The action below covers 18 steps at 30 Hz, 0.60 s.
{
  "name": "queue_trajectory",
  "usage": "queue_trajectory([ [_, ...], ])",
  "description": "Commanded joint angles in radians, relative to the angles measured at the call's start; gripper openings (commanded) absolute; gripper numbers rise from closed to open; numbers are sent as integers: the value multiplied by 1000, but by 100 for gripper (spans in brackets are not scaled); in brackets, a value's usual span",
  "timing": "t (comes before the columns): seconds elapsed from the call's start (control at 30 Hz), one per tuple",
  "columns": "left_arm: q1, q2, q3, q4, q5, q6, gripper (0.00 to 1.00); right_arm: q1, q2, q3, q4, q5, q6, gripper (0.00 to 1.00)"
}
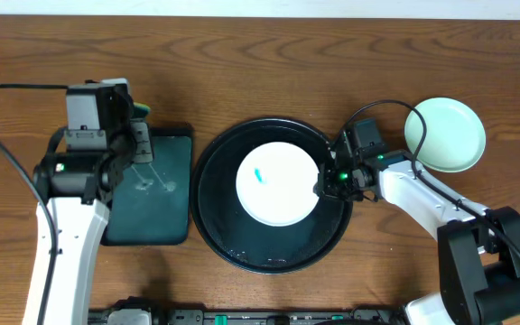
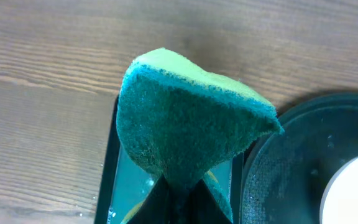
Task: Clean dirty plates on tray and stack at the side
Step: 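Lift the green sponge from the water tray with the left gripper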
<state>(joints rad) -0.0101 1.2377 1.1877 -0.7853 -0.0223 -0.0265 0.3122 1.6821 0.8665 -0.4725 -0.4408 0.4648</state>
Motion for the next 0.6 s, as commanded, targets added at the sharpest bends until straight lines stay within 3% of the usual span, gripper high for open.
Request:
queue_trajectory([
  [0.0, -3, 21, 8, 1, 14, -24, 7, 11, 8, 11, 18, -12, 97, 1],
  [0.57, -113, 36, 8, -30, 14, -79, 7, 110, 261, 205, -44, -46, 117, 1],
])
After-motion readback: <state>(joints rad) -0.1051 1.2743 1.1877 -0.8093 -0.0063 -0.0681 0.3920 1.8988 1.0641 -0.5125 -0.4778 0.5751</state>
